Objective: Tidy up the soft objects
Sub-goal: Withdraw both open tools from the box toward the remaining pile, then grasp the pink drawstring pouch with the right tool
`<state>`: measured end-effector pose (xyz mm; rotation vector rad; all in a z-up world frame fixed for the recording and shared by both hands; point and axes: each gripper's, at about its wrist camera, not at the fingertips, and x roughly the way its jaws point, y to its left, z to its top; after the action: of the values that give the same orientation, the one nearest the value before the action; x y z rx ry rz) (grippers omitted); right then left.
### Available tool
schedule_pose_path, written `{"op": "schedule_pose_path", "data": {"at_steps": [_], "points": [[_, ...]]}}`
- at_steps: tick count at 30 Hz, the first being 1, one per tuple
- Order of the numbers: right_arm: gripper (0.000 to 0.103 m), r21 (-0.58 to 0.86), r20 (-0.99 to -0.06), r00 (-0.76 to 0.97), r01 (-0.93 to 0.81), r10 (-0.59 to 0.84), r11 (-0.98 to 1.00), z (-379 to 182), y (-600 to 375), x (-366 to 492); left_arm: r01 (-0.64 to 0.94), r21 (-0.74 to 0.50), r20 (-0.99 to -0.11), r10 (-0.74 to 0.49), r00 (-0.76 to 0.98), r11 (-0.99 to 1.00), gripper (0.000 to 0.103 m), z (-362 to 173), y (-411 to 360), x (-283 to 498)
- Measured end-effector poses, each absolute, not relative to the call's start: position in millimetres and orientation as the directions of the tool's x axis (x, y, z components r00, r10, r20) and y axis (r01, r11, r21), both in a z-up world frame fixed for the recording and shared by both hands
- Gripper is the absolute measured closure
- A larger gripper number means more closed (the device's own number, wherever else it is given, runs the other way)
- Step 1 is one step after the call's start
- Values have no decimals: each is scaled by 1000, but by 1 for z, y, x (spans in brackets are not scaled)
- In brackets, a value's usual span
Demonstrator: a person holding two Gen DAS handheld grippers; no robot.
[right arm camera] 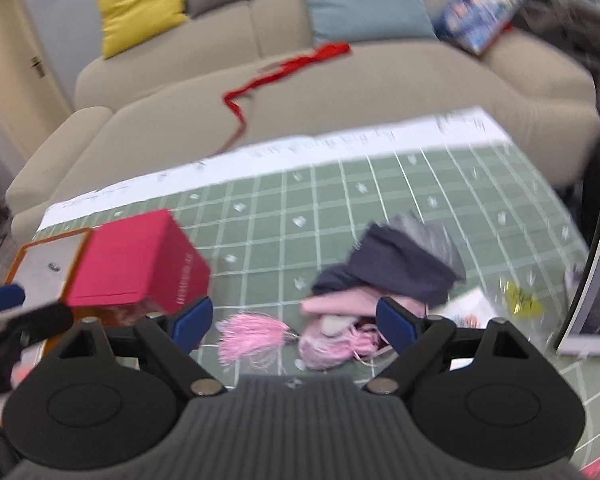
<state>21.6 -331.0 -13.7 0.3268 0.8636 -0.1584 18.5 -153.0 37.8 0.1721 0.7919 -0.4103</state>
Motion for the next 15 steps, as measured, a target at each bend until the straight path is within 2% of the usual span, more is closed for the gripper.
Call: {"op": "schedule_pose_path", "data": {"at_steps": [6, 11, 15], "points": [[18, 191, -821, 571, 293, -11, 937, -57, -352, 42, 466, 38, -747, -284, 601, 884, 8, 14, -188, 17], [21, 233, -856, 517, 339, 26, 911, -93, -373, 54, 503, 93, -794, -241, 559, 859, 8, -15, -207, 18], [24, 376, -852, 500, 384, 152, 843, -120, -400, 59, 516, 111, -820, -215, 531, 850, 8, -31, -212, 18]]}}
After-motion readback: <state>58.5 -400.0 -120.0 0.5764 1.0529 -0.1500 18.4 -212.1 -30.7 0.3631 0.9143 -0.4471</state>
